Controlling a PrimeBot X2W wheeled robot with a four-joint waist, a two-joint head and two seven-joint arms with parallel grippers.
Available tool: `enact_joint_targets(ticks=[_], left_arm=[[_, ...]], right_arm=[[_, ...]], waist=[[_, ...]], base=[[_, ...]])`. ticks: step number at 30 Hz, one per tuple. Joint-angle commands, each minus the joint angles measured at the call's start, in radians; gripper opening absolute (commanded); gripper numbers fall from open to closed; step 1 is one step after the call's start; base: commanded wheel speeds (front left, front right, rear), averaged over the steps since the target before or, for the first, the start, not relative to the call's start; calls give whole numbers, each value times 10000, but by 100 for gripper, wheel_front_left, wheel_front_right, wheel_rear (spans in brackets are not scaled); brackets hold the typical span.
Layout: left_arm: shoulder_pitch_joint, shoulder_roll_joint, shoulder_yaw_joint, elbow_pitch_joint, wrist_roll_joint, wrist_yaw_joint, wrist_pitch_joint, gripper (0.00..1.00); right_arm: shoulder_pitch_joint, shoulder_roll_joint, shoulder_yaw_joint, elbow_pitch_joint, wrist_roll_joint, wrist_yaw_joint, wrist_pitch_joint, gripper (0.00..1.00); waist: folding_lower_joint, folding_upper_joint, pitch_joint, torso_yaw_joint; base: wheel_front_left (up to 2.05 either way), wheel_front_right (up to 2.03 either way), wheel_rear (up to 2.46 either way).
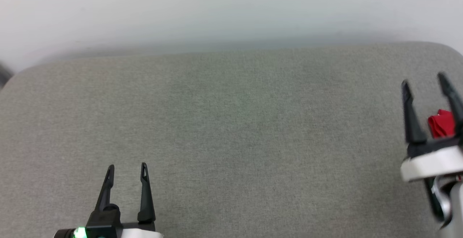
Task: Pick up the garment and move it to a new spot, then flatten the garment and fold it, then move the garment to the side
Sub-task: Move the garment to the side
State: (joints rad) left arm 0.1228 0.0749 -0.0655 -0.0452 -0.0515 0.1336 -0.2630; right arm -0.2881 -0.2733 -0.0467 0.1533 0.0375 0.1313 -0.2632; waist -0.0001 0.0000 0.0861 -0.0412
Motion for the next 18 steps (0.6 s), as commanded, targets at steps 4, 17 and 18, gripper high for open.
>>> enact_joint_targets(ticks=[4,17,18], left_arm=[[284,-80,31,204,23,-92,-21,100],[790,-170,-73,582,64,-319,-21,100],[809,-170,-85,601,68,-341,-21,100]], right_arm=[[1508,871,-109,-547,227,-12,-12,100],[4184,2123,-407,-1559,227,-12,-14,100],[4327,2148,-401,-1651,219,-12,-15,100]], waist=[[1,0,-522,267],[1,0,-1102,553],[1,0,-1144,579]], base=[[0,0,0],[0,0,0],[0,0,0]])
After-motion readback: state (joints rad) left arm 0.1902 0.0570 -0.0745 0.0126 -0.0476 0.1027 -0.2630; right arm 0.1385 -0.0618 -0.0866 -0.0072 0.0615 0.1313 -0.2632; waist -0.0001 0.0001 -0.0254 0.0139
